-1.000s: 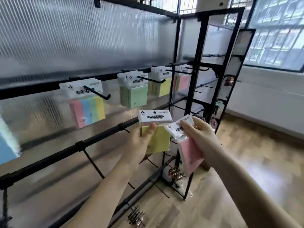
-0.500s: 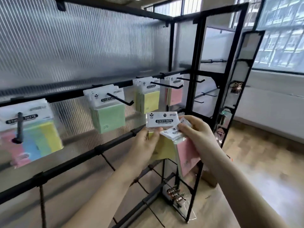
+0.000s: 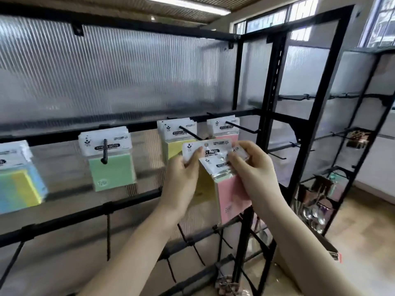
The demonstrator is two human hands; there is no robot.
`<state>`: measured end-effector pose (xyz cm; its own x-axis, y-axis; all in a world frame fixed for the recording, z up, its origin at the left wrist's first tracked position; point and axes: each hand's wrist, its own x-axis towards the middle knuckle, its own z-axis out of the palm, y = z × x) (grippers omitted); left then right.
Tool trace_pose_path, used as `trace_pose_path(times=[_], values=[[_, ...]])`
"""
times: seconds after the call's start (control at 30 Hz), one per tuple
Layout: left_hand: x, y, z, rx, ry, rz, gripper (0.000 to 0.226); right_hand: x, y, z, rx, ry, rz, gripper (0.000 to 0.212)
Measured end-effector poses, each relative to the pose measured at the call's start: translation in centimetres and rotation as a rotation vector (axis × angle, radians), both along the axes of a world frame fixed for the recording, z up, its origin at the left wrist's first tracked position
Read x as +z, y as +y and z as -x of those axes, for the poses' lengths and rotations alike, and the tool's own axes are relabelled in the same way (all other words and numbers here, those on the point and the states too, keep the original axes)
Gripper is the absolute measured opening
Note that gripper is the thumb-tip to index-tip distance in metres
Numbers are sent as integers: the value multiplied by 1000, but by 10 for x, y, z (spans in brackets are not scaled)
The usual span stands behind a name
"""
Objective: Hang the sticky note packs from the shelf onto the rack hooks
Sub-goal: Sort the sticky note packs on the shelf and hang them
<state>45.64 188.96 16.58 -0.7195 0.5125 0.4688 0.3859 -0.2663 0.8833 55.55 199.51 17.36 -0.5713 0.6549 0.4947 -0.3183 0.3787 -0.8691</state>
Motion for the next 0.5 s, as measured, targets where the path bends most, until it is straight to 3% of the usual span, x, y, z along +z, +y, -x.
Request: trace_pose_path(times=[0.27, 0.5], values=[[11, 17, -2, 240, 20, 18, 35, 9, 21, 15, 61, 4, -46, 11], [5, 23, 14, 234, -4, 13, 23, 5, 30, 36, 80, -40, -55, 9]])
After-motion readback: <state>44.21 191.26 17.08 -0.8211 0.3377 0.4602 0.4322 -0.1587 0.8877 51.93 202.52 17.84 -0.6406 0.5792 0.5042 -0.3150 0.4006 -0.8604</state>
